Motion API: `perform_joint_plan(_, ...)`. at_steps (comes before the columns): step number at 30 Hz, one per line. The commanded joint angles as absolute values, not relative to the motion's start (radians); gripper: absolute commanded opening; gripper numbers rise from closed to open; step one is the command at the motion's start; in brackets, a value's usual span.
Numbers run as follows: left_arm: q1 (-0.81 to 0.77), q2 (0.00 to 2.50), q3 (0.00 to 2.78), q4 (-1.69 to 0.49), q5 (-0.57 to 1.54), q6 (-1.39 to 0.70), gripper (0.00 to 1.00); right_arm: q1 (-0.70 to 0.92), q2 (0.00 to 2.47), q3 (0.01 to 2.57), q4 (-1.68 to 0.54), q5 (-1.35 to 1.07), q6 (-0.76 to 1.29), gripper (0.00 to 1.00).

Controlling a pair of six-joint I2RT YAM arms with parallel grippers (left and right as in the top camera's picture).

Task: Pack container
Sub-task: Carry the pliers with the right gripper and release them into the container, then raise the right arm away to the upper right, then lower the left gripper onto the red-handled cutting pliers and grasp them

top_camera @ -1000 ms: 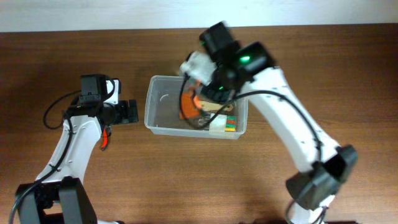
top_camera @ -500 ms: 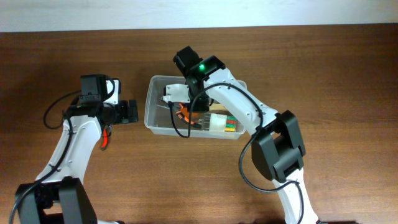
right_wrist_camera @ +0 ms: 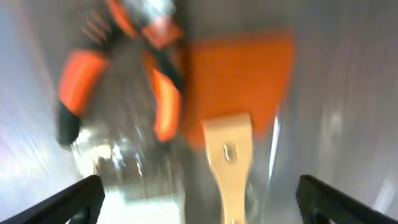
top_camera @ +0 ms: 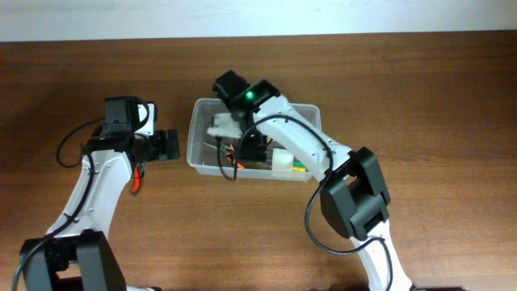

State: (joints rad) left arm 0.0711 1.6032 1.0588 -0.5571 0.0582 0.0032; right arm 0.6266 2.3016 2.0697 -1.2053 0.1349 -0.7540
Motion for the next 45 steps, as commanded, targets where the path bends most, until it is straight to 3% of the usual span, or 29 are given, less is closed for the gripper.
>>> perform_joint_plan(1,0.073,1.609,1.074,-0.555,0.056,0.015,0.99,0.54,2.19,2.188,-1.295,0.228,-0.46,0.99)
perform_joint_plan(5,0.073,1.609,1.074,-0.554,0.056,0.015,0.99,0.427,2.114,2.36,-1.469,0.132,-0.254,0.99)
perform_joint_plan(10,0.073,1.609,1.074,-0.554,0.056,0.015,0.99,0.253,2.038,2.487,-1.536,-0.039,-0.106,0.98)
perform_joint_plan(19,0.073,1.62,1.073,-0.578,0.084,0.016,0.99,-0.073,2.002,2.481,-1.563,-0.106,0.079,0.98)
perform_joint_plan(24,0.073,1.621,1.073,-0.643,-0.07,0.058,0.99,-0.193,2.002,2.449,-1.556,-0.104,0.13,0.98)
perform_joint_plan(29,0.073,1.621,1.074,-0.759,-0.24,0.073,0.99,-0.273,2.004,2.446,-1.556,-0.104,0.129,0.98)
perform_joint_plan(34,0.073,1.621,1.076,-0.797,-0.278,0.186,0.99,-0.311,2.004,2.446,-1.556,-0.101,0.129,0.99)
perform_joint_plan(40,0.117,1.621,1.136,-0.942,-0.015,0.102,0.99,-0.315,2.004,2.446,-1.556,-0.101,0.129,0.98)
perform_joint_plan(45,0.188,1.621,1.147,-0.94,0.025,-0.034,0.99,-0.315,2.004,2.446,-1.552,-0.102,0.129,0.98)
